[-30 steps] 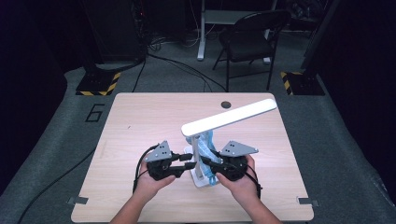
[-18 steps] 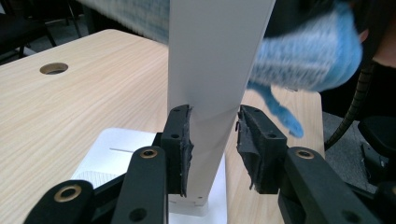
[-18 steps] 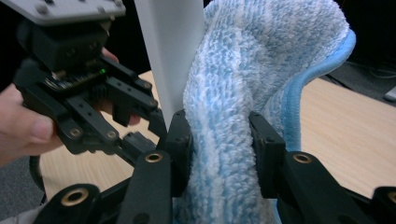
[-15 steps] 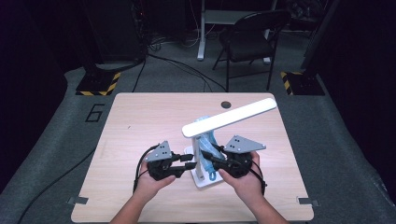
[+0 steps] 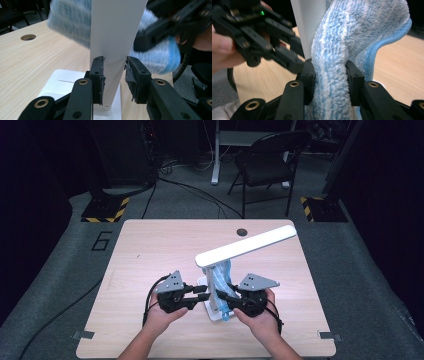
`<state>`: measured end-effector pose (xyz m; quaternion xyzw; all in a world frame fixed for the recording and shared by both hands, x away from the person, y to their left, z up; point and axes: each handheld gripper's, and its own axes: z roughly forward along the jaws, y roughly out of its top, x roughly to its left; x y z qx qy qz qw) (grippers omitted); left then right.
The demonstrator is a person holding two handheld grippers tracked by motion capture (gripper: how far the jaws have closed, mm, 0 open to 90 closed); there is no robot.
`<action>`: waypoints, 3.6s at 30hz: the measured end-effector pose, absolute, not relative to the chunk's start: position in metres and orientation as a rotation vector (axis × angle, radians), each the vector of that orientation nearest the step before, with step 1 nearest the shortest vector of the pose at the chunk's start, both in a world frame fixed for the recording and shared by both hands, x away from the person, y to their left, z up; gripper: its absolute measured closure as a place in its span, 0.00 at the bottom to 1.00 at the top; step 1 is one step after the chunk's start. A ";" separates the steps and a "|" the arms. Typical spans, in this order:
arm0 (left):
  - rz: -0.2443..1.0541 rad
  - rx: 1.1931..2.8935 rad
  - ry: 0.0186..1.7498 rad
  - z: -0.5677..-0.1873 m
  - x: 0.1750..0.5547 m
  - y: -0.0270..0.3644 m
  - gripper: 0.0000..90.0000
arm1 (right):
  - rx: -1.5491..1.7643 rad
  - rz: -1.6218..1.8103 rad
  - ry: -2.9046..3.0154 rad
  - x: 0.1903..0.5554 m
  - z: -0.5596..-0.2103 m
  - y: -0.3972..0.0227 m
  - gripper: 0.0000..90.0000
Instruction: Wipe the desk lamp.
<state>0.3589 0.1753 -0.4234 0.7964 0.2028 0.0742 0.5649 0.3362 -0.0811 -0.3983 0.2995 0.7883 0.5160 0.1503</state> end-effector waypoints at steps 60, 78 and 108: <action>0.219 1.857 0.484 -0.418 0.357 0.166 0.58 | 0.813 1.628 2.167 0.330 -0.319 -0.093 0.74; 0.303 1.905 0.488 -0.431 0.362 0.148 0.58 | 0.794 1.647 2.132 0.325 -0.320 -0.095 0.75; 0.191 1.935 0.387 -0.431 0.372 0.192 0.58 | 0.777 1.681 2.123 0.329 -0.317 -0.115 0.76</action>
